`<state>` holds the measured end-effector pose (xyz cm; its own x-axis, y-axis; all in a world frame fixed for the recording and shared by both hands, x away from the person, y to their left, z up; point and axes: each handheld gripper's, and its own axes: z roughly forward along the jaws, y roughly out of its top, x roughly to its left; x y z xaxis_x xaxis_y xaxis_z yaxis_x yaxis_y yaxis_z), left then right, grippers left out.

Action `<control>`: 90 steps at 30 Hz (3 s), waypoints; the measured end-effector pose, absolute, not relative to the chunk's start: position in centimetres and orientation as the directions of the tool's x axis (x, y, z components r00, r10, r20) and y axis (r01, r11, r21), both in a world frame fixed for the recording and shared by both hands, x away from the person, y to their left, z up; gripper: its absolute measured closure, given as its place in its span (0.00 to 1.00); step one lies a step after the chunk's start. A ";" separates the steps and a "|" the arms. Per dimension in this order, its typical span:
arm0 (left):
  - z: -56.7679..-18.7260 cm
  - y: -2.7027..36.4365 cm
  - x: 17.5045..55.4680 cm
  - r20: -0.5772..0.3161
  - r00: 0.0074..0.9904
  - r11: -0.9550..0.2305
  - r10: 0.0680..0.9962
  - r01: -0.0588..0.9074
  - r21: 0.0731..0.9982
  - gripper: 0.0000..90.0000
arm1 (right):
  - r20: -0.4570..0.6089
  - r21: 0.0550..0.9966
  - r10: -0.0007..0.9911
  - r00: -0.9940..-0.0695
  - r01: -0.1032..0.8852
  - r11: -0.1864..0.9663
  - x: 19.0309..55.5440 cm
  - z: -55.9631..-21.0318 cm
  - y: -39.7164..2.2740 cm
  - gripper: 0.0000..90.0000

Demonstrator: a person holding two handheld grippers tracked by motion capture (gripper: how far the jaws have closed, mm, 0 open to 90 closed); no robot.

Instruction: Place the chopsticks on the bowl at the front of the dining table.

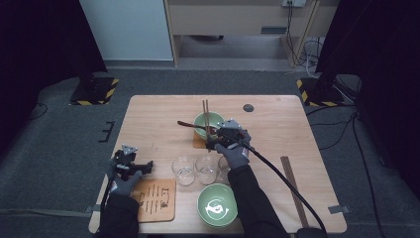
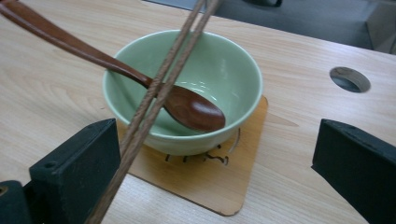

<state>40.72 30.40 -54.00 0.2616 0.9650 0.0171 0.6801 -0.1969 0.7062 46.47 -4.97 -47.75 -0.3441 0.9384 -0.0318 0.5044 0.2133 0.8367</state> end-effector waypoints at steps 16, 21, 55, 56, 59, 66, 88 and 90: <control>-54.0 30.4 40.7 0.017 0.262 -0.197 0.965 0.680 0.706 0.00 | 0.047 0.888 0.926 -0.376 0.440 0.134 46.3 -45.5 -6.0 0.02; -54.0 30.4 40.7 0.018 0.262 -0.198 0.965 0.680 0.706 0.00 | 0.050 0.905 0.931 -0.361 0.411 0.110 47.1 -44.6 -7.3 0.03; -54.0 30.4 40.7 0.018 0.262 -0.198 0.965 0.680 0.706 0.00 | -0.035 0.842 0.874 -0.485 0.457 0.288 48.8 -48.4 -7.0 0.04; -54.0 30.4 40.7 0.018 0.262 -0.198 0.965 0.680 0.706 0.00 | -0.036 0.841 0.872 -0.489 0.456 0.290 48.8 -48.5 -7.0 0.04; -54.0 30.4 40.7 0.018 0.262 -0.198 0.965 0.680 0.706 0.00 | -0.044 0.836 0.869 -0.493 0.458 0.302 48.8 -48.8 -6.8 0.04; -54.0 30.4 40.7 0.018 0.262 -0.198 0.965 0.680 0.706 0.00 | -0.045 0.834 0.864 -0.501 0.458 0.309 48.8 -48.9 -6.8 0.04; -54.0 30.4 40.8 0.018 0.262 -0.198 0.965 0.681 0.705 0.00 | -0.032 0.883 0.876 -0.482 0.396 0.250 50.1 -46.1 -6.7 0.05; -54.0 30.4 40.8 0.018 0.262 -0.198 0.965 0.681 0.705 0.00 | -0.035 0.875 0.872 -0.488 0.406 0.262 50.1 -46.6 -6.4 0.05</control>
<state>40.77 30.39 -53.99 0.2623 0.9648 0.0180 0.6805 -0.1981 0.7054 50.12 -6.37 -46.59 -0.4876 0.8724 -0.0348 0.4063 0.2620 0.8754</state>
